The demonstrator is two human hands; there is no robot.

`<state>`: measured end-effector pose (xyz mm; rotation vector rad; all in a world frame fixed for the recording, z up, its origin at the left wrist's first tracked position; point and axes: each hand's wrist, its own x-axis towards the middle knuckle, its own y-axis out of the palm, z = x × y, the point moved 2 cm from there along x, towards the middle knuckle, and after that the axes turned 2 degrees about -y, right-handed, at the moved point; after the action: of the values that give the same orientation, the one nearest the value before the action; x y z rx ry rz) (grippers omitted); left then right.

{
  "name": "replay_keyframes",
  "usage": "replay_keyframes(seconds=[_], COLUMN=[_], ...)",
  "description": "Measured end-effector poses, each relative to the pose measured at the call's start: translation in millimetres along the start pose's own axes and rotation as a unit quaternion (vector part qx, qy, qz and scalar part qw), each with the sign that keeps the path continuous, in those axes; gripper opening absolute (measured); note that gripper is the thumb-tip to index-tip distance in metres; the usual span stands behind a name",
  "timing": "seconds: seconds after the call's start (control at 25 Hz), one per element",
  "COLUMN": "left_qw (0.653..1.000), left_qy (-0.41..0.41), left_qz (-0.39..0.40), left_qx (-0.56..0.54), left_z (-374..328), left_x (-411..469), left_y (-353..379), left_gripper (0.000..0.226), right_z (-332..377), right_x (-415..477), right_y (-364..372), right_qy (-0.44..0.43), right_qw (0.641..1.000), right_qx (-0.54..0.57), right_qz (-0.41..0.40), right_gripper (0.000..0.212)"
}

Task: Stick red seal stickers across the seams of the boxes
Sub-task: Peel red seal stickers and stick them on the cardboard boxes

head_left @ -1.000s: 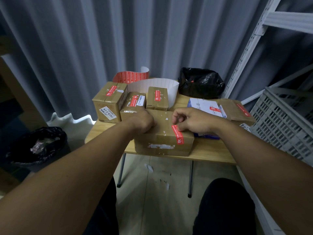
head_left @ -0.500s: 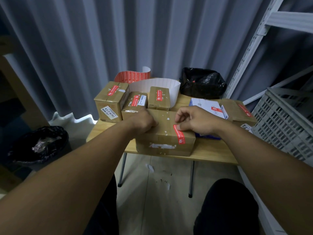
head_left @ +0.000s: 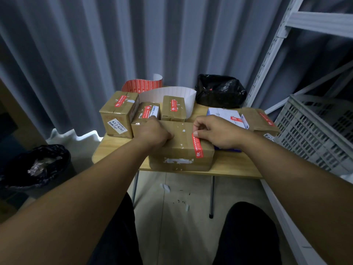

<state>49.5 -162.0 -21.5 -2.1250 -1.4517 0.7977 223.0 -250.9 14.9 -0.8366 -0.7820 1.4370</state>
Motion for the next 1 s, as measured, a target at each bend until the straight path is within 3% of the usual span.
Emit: replay_keyframes(seconds=[0.08, 0.16, 0.32, 0.44, 0.76, 1.0], left_qw=[0.993, 0.982, 0.984, 0.976, 0.956, 0.954], left_qy=[0.024, 0.092, 0.164, 0.194, 0.230, 0.249], left_qz=[-0.077, -0.113, -0.013, 0.038, -0.022, -0.017], left_qx=[0.084, 0.121, 0.065, 0.095, 0.182, 0.167], left_z=[-2.0, -9.6, -17.3, -16.8, -4.5, 3.3], left_x=[-4.6, -14.3, -31.6, -38.3, -27.9, -22.2], left_y=[-0.9, -0.5, 10.2, 12.7, 18.2, 21.5], left_gripper=[0.065, 0.046, 0.020, 0.040, 0.036, 0.040], right_z=[2.4, 4.0, 11.7, 17.9, 32.8, 40.3], right_x=[-3.2, -6.2, -14.6, -22.1, -38.8, -44.0], right_y=[-4.1, -6.4, -9.9, -9.1, -6.6, -6.2], right_qy=[0.003, 0.009, 0.011, 0.008, 0.017, 0.020], right_qw=[1.000, 1.000, 0.999, 0.997, 0.989, 0.988], right_qx=[-0.009, -0.019, -0.033, -0.076, -0.129, -0.127], right_qz=[0.007, 0.012, 0.011, 0.011, 0.070, 0.086], right_gripper=[0.010, 0.011, 0.014, 0.010, 0.012, 0.012])
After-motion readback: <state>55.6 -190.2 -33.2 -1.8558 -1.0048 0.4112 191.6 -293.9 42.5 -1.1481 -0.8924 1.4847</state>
